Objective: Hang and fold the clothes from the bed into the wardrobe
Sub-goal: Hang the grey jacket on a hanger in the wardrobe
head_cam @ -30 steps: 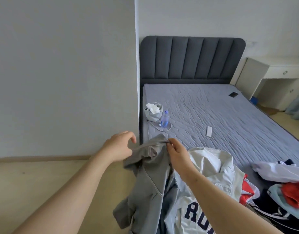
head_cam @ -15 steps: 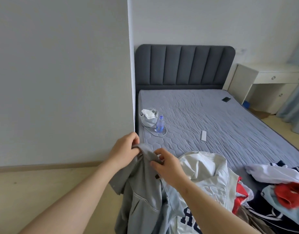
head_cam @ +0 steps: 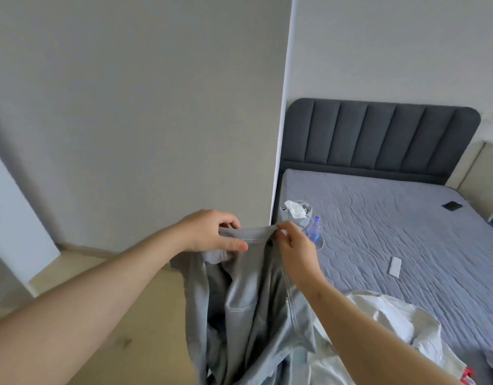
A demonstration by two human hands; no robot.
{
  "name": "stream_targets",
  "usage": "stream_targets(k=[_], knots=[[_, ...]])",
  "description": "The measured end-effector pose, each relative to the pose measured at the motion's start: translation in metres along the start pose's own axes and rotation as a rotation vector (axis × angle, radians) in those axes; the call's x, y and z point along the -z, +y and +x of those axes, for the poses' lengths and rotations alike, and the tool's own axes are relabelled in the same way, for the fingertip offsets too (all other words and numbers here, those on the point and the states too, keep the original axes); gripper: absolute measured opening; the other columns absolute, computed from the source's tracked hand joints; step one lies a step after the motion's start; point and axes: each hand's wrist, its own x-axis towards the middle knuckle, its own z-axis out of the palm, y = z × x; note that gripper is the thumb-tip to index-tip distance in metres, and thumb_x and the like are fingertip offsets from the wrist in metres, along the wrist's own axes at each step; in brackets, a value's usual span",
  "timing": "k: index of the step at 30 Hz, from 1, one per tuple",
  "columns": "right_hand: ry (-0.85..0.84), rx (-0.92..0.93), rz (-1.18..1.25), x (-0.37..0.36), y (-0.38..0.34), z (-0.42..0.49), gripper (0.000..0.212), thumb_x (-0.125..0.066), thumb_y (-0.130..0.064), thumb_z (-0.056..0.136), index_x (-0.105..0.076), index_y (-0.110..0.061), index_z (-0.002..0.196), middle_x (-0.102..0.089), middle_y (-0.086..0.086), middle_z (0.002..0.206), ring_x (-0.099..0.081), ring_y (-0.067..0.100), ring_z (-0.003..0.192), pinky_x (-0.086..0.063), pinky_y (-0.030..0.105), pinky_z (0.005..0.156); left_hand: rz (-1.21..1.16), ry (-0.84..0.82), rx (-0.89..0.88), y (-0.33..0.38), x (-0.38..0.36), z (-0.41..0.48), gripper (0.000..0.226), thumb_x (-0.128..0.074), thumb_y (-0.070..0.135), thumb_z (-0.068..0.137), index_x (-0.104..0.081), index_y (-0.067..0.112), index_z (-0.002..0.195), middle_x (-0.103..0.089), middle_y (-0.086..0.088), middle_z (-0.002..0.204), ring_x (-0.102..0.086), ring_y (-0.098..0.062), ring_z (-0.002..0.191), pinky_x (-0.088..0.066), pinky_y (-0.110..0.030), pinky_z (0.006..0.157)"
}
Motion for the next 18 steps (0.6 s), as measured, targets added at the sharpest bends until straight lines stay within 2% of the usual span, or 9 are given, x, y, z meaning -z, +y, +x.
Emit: stream_targets(k=[1, 3, 5, 8, 9, 12, 14, 17, 18], knots=[[-0.035, 0.034, -0.017, -0.007, -0.006, 0.004, 0.018, -0.045, -0.020, 0.094, -0.055, -0.034, 0.087, -0.052, -0.014, 0.060, -0.047, 0.004, 0.058, -0.037, 0.022, 0.054, 0.045, 0.053, 0.016, -0.006, 0.010, -0.007, 0.018, -0.068, 0.055, 0.074, -0.059, 0.041, 0.081, -0.061, 0.020, 0.082, -0.055, -0.003, 0.076, -0.042, -0.024, 0.068], [-0.126, 0.114, -0.071, -0.021, -0.020, 0.009, 0.015, -0.052, -0.028, 0.092, -0.052, -0.039, 0.082, -0.055, -0.020, 0.054, -0.051, -0.002, 0.055, -0.036, 0.012, 0.049, 0.275, 0.199, 0.056, -0.021, 0.028, -0.021, 0.016, -0.061, 0.049, 0.083, -0.064, 0.034, 0.088, -0.060, 0.012, 0.088, -0.056, -0.012, 0.085, -0.038, -0.027, 0.067], [-0.257, 0.183, -0.123, -0.039, -0.035, 0.011, 0.016, -0.060, -0.037, 0.086, -0.050, -0.039, 0.074, -0.055, -0.024, 0.051, -0.049, -0.004, 0.052, -0.037, 0.012, 0.047, 0.409, 0.372, 0.129, -0.039, 0.042, -0.040, 0.018, -0.057, 0.040, 0.088, -0.067, 0.027, 0.095, -0.057, 0.008, 0.089, -0.056, -0.017, 0.092, -0.033, -0.026, 0.065], [-0.449, 0.244, -0.328, -0.072, -0.057, 0.009, 0.031, -0.062, -0.041, 0.083, -0.042, -0.032, 0.061, -0.048, -0.013, 0.054, -0.044, 0.003, 0.055, -0.032, 0.022, 0.047, 0.426, 0.641, 0.252, -0.064, 0.056, -0.073, 0.018, -0.055, 0.032, 0.089, -0.066, 0.021, 0.097, -0.059, 0.001, 0.099, -0.056, -0.023, 0.097, -0.034, -0.027, 0.067], [-0.498, 0.249, -0.383, -0.084, -0.063, 0.007, 0.035, -0.060, -0.038, 0.083, -0.040, -0.027, 0.058, -0.045, -0.011, 0.055, -0.044, 0.010, 0.057, -0.032, 0.024, 0.049, 0.414, 0.725, 0.293, -0.072, 0.061, -0.086, 0.017, -0.055, 0.031, 0.089, -0.065, 0.019, 0.095, -0.060, 0.000, 0.100, -0.056, -0.024, 0.096, -0.033, -0.027, 0.066], [-0.541, 0.263, -0.339, -0.120, -0.082, -0.002, 0.036, -0.052, -0.027, 0.088, -0.038, -0.018, 0.056, -0.041, -0.006, 0.053, -0.039, 0.015, 0.055, -0.031, 0.028, 0.051, 0.404, 0.873, 0.392, -0.099, 0.077, -0.125, 0.017, -0.055, 0.033, 0.089, -0.061, 0.019, 0.094, -0.060, 0.002, 0.099, -0.057, -0.023, 0.093, -0.030, -0.028, 0.064], [-0.507, 0.255, -0.205, -0.144, -0.101, -0.007, 0.028, -0.047, -0.022, 0.091, -0.045, -0.016, 0.064, -0.045, -0.004, 0.057, -0.040, 0.015, 0.056, -0.030, 0.027, 0.049, 0.464, 0.768, 0.479, -0.119, 0.087, -0.153, 0.022, -0.055, 0.039, 0.088, -0.055, 0.018, 0.094, -0.060, 0.001, 0.097, -0.056, -0.023, 0.091, -0.031, -0.029, 0.063], [-0.452, 0.262, -0.043, -0.181, -0.139, -0.010, 0.016, -0.043, -0.019, 0.093, -0.054, -0.015, 0.083, -0.053, -0.003, 0.065, -0.047, 0.020, 0.065, -0.034, 0.027, 0.052, 0.606, 0.339, 0.641, -0.154, 0.095, -0.192, 0.028, -0.055, 0.040, 0.087, -0.049, 0.019, 0.105, -0.058, -0.003, 0.104, -0.055, -0.025, 0.097, -0.030, -0.029, 0.062], [-0.451, 0.302, -0.041, -0.194, -0.152, -0.011, 0.015, -0.042, -0.020, 0.094, -0.054, -0.017, 0.086, -0.054, -0.003, 0.066, -0.049, 0.020, 0.066, -0.036, 0.029, 0.054, 0.592, 0.305, 0.678, -0.166, 0.098, -0.205, 0.026, -0.053, 0.036, 0.089, -0.049, 0.019, 0.108, -0.058, -0.005, 0.106, -0.055, -0.025, 0.099, -0.031, -0.029, 0.063]])
